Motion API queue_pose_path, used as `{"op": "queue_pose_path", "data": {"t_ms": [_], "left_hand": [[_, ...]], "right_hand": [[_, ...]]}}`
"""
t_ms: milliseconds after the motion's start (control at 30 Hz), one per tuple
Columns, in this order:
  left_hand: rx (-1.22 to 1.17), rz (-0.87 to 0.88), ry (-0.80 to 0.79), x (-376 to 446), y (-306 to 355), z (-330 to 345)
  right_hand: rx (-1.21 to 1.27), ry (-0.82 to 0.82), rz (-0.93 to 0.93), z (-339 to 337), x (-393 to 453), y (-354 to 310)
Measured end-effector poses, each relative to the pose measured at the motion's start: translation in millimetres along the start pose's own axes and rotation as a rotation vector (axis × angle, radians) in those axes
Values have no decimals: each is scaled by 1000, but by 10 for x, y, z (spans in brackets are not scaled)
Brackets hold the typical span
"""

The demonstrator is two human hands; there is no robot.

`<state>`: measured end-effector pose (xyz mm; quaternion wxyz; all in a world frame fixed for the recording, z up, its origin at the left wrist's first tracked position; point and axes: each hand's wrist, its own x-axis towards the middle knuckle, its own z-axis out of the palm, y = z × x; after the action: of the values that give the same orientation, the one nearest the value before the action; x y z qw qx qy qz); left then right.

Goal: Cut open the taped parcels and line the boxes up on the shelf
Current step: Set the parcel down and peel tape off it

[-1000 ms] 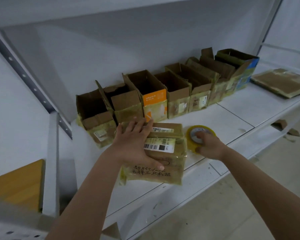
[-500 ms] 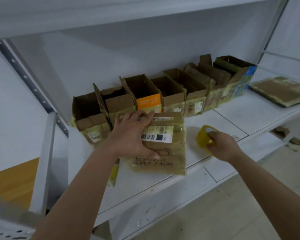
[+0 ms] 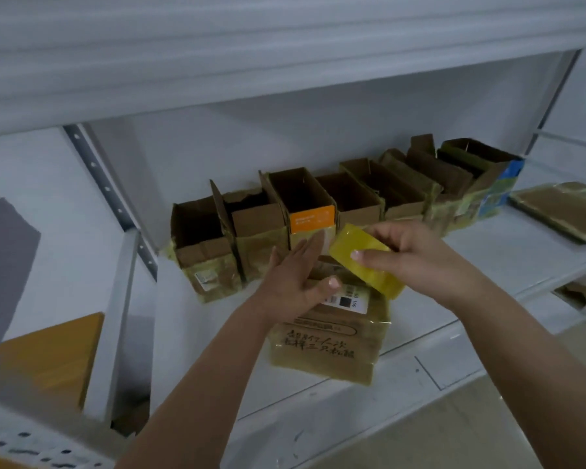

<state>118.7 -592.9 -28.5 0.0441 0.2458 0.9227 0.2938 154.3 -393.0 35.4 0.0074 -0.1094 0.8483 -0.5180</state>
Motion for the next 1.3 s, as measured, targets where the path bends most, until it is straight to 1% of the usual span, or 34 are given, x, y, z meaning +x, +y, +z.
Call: {"op": "queue_pose_path", "data": {"t_ms": [67,133,200,233,300,433,467,533,600,633,700,733,833,900,967,1033,1167,1233,1300], "left_hand": [[-127,-24,60,-35,20,56],[-267,-137,124,-72,29,115],[-442,-179,177,-104,45,130],[-510,-167,186,-111,56,129],[-568,-143,191,-121,102,115],[-729,-128,240,-131,106,87],[-770,-109,245,-133,97,81],[-823,-76,252,-129,83,66],[-833,-59,257,-107,60,58],[-826,-53,267,-99,46,54],[-802,-46,305,-78,23,56],[-782,-45,330,-71,17,60],[-753,-39,382,-73,40,61],[-760,-39,432,-84,23,57],[-747,-65,478,-82,-40,20],[-738,-82,470,-73,-109,-13],[-806,-138,490,-81,-219,-29],[-796,-136,487,-86,-246,-9],[-749,-134,484,-79,-245,3]], "right_hand": [[-76,17,-34,105,60,-17],[-114,10,-76,171,81,-45],[-162,-12,-95,216,92,-49],[-214,-17,-105,245,93,-53],[-288,-16,-133,300,99,-62],[-273,-24,-186,319,96,-55],[-260,-55,-189,294,81,-40],[-301,-178,-166,209,43,-6],[-426,-321,-134,120,6,37],[-468,-351,-137,80,2,65],[-483,-313,-167,18,-3,72],[-434,-274,-181,7,-14,36],[-189,-138,-197,11,-12,-102],[-117,-52,-146,10,35,-132],[-148,14,-55,-10,88,-121],[-132,6,11,-66,116,-81],[-14,-103,50,-174,108,8],[12,-96,80,-198,122,25],[-14,-99,84,-208,163,-16]]}}
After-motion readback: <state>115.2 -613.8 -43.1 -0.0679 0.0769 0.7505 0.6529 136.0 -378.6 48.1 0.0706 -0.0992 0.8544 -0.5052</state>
